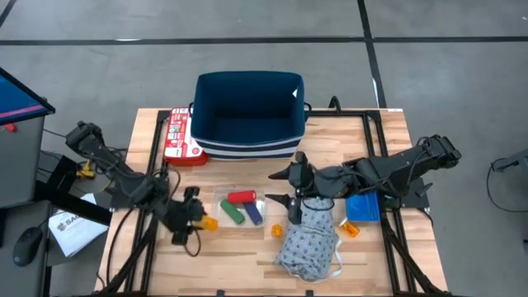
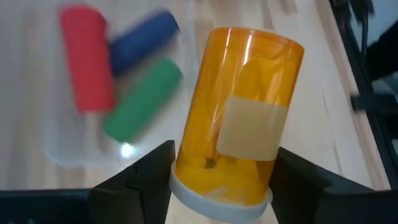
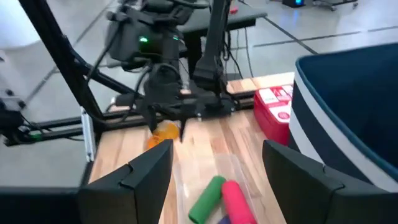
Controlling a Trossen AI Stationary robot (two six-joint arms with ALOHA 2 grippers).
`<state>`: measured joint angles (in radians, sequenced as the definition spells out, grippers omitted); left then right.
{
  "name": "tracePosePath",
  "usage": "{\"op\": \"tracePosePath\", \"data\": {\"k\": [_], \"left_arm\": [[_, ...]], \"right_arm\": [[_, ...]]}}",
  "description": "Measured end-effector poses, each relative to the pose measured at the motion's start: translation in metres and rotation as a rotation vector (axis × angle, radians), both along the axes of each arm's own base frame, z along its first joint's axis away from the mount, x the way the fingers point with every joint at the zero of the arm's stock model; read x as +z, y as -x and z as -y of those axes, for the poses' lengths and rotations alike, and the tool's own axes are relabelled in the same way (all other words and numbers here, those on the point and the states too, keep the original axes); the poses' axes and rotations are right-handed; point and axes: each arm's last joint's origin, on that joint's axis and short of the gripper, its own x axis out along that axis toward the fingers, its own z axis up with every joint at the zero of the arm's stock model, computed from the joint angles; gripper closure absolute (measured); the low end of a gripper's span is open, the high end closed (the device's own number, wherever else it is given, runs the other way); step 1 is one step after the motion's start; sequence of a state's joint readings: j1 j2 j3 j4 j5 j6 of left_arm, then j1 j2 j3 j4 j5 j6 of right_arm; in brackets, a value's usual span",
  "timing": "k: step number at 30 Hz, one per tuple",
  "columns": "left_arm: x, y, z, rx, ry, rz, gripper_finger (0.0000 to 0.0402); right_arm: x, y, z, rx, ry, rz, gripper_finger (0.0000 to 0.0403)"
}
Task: Pick & place medical supplies in basket/bin
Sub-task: Put the left orange pill bottle into the small blue bin
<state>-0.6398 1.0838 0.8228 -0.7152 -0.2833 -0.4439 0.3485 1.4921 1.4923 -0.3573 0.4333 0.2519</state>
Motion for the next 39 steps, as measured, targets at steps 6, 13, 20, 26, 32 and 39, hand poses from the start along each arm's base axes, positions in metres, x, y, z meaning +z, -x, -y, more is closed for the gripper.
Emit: {"op": "tracePosePath", "data": {"k": [6, 13, 20, 26, 32, 39], "left_arm": [[0.03, -0.025, -0.023, 0.059, -0.007, 0.084, 0.0195], [0.069, -0.042, -0.047, 0.169, 0.025, 0.23, 0.0194], [0.089, -0.06, -0.057, 0.232, 0.031, 0.337, 0.0194], [0.096, -0.077, -0.058, 0.235, -0.016, 0.367, 0.0193], [0.105, -0.087, -0.061, 0.29, -0.025, 0.455, 0.0193], [0.113, -0.092, -0.065, 0.333, -0.002, 0.548, 0.0193]], "right_arm": [[0.013, -0.003, 0.013, 0.069, 0.05, 0.015, 0.0159], [0.017, -0.004, 0.02, 0.14, 0.165, -0.009, 0.0159], [0.023, -0.008, 0.028, 0.148, 0.16, 0.054, 0.0158], [0.026, -0.01, 0.034, 0.159, 0.146, 0.082, 0.0158], [0.025, -0.011, 0.039, 0.134, 0.114, 0.081, 0.0158], [0.025, -0.012, 0.044, 0.109, 0.078, 0.083, 0.0149]]}}
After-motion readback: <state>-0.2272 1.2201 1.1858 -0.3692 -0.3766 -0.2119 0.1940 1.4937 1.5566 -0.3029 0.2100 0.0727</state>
